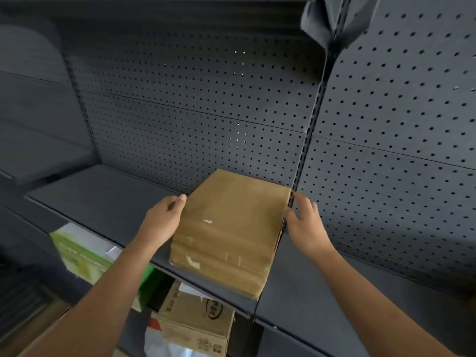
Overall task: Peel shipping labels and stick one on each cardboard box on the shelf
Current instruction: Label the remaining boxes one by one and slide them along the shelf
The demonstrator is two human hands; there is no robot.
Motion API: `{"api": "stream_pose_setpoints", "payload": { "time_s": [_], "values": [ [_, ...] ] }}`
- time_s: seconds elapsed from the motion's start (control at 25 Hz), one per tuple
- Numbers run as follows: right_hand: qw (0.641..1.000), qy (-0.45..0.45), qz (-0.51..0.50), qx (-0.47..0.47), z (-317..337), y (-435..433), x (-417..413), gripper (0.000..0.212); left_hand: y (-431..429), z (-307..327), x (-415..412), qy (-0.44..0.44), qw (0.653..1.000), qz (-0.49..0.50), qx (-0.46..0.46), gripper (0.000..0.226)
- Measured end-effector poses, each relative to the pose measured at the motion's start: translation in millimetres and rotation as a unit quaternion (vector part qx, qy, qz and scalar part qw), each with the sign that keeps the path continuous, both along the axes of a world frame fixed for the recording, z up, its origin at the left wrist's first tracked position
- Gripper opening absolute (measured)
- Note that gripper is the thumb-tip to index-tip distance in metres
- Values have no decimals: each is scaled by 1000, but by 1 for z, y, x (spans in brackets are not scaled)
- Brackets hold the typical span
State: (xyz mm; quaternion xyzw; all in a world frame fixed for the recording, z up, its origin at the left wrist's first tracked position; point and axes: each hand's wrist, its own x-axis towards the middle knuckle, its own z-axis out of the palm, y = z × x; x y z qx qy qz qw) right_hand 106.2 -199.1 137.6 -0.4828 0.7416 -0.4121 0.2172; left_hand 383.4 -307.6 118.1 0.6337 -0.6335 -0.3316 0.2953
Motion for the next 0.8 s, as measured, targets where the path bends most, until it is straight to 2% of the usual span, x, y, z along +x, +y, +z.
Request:
{"api": "stream_pose_setpoints", "payload": {
  "time_s": [0.12, 0.2, 0.4, 0.52, 0.8],
  "values": [
    [975, -214, -26, 48, -14, 0, 14, 57, 6, -2, -7, 113, 991, -2, 69, 56],
    [958, -281, -16, 63, -24, 0, 20, 54, 10, -5, -10, 135, 989, 5, 61, 47],
    [951, -304, -42, 40, -23, 22, 2, 39, 39, 3, -31, 158, 987, 10, -1, 35],
    [959, -269, -90, 24, -16, 56, -32, 44, 69, 14, -66, 151, 988, -31, -14, 31],
    [951, -218, -218, -15, -7, 166, -121, 45, 139, 6, -173, 169, 975, -145, 17, 32]
  ]
}}
